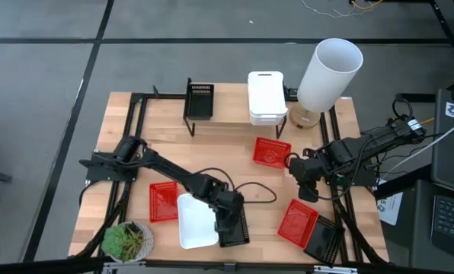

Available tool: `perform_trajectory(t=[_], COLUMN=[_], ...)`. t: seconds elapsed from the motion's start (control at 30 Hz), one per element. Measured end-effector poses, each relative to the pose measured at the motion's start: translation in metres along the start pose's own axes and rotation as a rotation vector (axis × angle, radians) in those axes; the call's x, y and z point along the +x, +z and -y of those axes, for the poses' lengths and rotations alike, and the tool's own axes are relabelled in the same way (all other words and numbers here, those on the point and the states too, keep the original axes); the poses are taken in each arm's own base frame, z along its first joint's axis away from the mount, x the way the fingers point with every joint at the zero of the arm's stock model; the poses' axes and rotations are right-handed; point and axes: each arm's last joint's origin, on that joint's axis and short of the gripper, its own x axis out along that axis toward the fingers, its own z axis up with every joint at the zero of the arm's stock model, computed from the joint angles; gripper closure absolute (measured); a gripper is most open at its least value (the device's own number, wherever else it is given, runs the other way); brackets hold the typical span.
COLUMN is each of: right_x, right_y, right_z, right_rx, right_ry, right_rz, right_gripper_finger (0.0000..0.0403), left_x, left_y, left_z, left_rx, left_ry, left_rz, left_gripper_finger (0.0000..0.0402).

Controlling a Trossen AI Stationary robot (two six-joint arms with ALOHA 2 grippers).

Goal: Stack baskets on shelf by color
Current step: Stack the left black bin on top of the black bin on the shelf

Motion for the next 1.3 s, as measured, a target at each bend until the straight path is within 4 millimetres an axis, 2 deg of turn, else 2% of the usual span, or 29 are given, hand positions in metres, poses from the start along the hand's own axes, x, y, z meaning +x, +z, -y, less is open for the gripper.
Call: perform_trajectory(t=[0.1,0.33,0.43,0.5,0.67,1.03,1.13,1.3], right_x=[0.0,0.0,0.0,0.0,0.0,0.0,0.0,0.0], right_y=[0.0,0.001,0.001,0.001,0.001,0.002,0.002,0.002], right_z=[0.0,0.0,-0.001,-0.001,-0.001,0.001,0.001,0.001], right_rx=[0.0,0.001,0.001,0.001,0.001,-0.004,-0.002,-0.002], right_ry=[0.0,0.002,0.003,0.003,0.003,-0.042,-0.041,-0.041], right_rz=[0.0,0.009,0.01,0.01,0.01,0.04,0.04,0.04], right_gripper_finger=[0.0282,0.0282,0.0282,0.0282,0.0282,0.0282,0.0282,0.0282], left_x=[0.006,-0.013,-0.025,-0.032,-0.053,-0.046,-0.046,-0.046], left_y=[0.003,0.022,0.035,0.043,0.057,0.033,0.03,0.032], left_z=[-0.019,-0.063,-0.07,-0.063,-0.028,0.015,0.021,0.019], left_rx=[0.017,0.101,0.079,0.092,0.119,0.202,0.2,0.153], left_ry=[0.116,0.475,0.506,0.418,0.115,0.162,0.165,0.17], left_rz=[0.002,0.028,0.042,0.037,0.055,0.057,0.061,0.068], left_gripper_finger=[0.0316,0.0316,0.0316,0.0316,0.0316,0.0316,0.0316,0.0302])
